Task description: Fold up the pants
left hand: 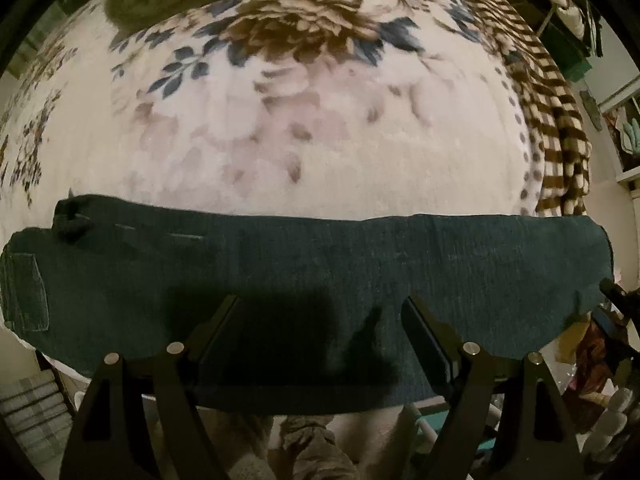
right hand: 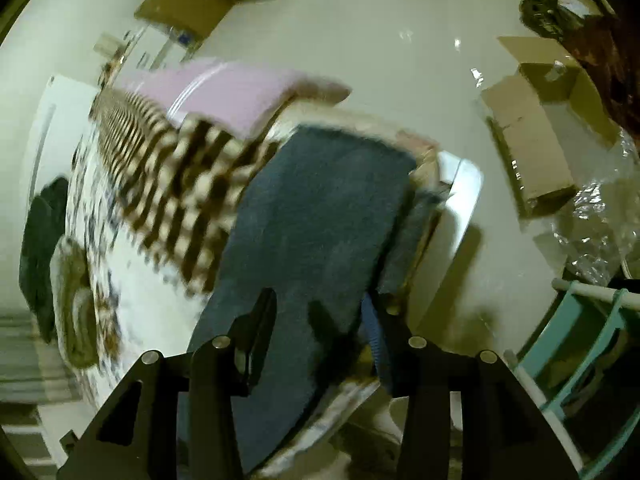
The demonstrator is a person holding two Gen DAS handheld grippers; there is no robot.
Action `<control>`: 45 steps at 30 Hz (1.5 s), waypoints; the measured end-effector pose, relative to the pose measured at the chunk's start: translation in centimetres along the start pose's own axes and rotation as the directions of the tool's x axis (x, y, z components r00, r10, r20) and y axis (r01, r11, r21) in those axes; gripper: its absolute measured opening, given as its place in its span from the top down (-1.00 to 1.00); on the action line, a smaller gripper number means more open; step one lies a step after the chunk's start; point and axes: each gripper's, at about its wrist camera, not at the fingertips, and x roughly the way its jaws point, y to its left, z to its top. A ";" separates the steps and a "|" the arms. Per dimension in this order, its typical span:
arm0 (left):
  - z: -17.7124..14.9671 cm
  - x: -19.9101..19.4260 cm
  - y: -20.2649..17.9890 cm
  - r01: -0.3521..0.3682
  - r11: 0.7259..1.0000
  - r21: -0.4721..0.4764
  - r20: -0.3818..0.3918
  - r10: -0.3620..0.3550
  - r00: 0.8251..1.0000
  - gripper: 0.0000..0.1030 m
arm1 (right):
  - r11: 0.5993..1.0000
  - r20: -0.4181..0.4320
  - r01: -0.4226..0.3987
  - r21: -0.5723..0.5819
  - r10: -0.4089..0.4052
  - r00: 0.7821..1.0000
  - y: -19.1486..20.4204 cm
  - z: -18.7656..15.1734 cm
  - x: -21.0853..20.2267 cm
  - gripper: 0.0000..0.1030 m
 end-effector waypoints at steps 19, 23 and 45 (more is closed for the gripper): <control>-7.0 -2.8 36.8 -0.265 0.815 -0.515 -0.068 0.269 0.961 -0.66 | 0.756 -0.653 -0.336 -0.561 -0.155 0.741 38.2 -29.8 16.5 -0.13; -8.0 -2.0 43.0 -0.270 0.765 -0.585 -0.095 0.266 0.959 -0.66 | 0.790 -0.691 -0.277 -0.547 -0.239 0.683 42.5 -34.6 22.8 -0.12; -10.4 0.0 51.4 -0.118 0.665 -0.737 -0.077 0.091 0.993 -0.66 | 0.919 -0.602 -0.189 -0.346 -0.063 0.796 43.3 -34.1 21.9 -0.20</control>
